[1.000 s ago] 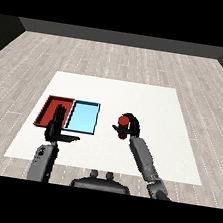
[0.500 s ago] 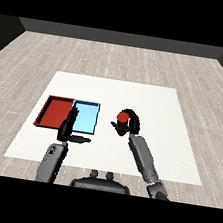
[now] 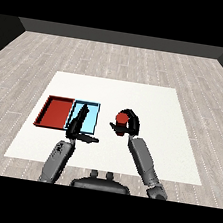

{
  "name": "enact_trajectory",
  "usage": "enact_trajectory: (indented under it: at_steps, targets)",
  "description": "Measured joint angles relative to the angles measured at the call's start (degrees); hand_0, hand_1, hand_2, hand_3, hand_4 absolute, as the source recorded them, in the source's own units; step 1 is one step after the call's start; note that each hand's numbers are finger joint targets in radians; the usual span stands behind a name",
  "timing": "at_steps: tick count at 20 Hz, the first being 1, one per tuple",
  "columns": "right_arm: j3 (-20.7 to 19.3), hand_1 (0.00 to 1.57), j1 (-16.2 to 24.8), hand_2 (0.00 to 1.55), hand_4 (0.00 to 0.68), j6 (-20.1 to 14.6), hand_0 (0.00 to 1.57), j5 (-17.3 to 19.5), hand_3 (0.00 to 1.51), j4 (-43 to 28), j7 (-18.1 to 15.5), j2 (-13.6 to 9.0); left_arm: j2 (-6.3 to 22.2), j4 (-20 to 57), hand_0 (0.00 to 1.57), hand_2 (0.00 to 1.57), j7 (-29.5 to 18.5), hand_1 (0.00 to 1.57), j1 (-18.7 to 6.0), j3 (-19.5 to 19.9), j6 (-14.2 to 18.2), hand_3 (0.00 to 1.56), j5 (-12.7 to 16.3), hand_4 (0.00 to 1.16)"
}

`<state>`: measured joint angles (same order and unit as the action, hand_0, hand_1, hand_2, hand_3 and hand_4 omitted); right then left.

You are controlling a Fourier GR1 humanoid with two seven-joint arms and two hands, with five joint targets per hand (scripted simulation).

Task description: Pick the red can and put it in the red box

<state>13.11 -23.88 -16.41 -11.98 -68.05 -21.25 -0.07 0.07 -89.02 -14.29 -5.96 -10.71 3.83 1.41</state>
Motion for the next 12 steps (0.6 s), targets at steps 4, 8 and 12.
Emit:
enact_trajectory:
  at_steps: [4,8,12]
  targets:
    - [0.2,1.41,-0.1,1.43,0.645,0.1,1.41,0.6,1.41,-0.9,0.8,0.0,0.0,2.1,0.00,0.00,0.9,0.00,-2.7,-4.7,3.2,0.00,2.1,0.00]
    - [2.7,1.39,-0.3,1.40,0.636,-1.5,1.39,0.4,1.39,-2.7,1.1,0.1,-0.1,3.6,0.00,0.00,2.0,0.00,-5.1,-7.5,5.6,0.00,2.9,0.00]
    - [4.5,1.38,-1.2,1.41,0.619,-2.6,1.38,-0.4,1.40,-3.7,1.5,0.1,-0.1,4.7,0.00,0.00,2.8,0.00,-7.1,-11.0,8.3,0.00,3.7,0.00]
